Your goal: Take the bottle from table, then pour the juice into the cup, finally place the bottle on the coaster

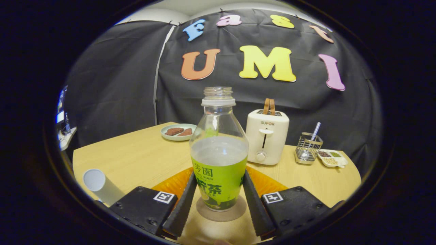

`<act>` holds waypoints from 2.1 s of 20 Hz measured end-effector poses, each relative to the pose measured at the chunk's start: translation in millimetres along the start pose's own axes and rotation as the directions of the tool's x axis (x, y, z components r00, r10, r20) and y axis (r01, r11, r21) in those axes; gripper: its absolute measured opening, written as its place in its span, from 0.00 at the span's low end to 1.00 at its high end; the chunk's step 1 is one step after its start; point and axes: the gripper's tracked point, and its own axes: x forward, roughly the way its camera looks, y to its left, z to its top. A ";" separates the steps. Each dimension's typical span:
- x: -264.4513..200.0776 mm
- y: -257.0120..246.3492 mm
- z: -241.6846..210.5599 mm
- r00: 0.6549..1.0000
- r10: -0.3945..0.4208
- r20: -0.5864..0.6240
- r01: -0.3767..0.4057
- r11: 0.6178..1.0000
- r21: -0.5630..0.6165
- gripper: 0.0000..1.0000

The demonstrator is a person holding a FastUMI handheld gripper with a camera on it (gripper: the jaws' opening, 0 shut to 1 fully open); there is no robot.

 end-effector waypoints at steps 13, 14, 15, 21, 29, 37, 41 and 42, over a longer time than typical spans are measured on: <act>-16.1 0.6 8.1 0.999 -0.018 0.039 0.018 1.000 -0.008 1.00; -20.5 1.1 9.8 0.999 -0.020 0.044 0.020 1.000 -0.008 1.00; -23.8 2.4 9.7 0.999 -0.020 0.049 0.020 1.000 -0.007 1.00; -77.7 11.3 27.4 0.993 -0.049 0.109 0.046 0.999 0.028 1.00; -196.8 14.4 60.9 0.947 -0.228 0.224 0.230 0.973 0.017 1.00; -285.4 5.0 58.4 0.893 -0.356 0.275 0.344 0.934 0.094 1.00; -312.5 10.0 44.7 0.890 -0.373 0.263 0.361 0.928 0.095 1.00; -317.2 11.2 41.6 0.890 -0.377 0.258 0.365 0.926 0.094 1.00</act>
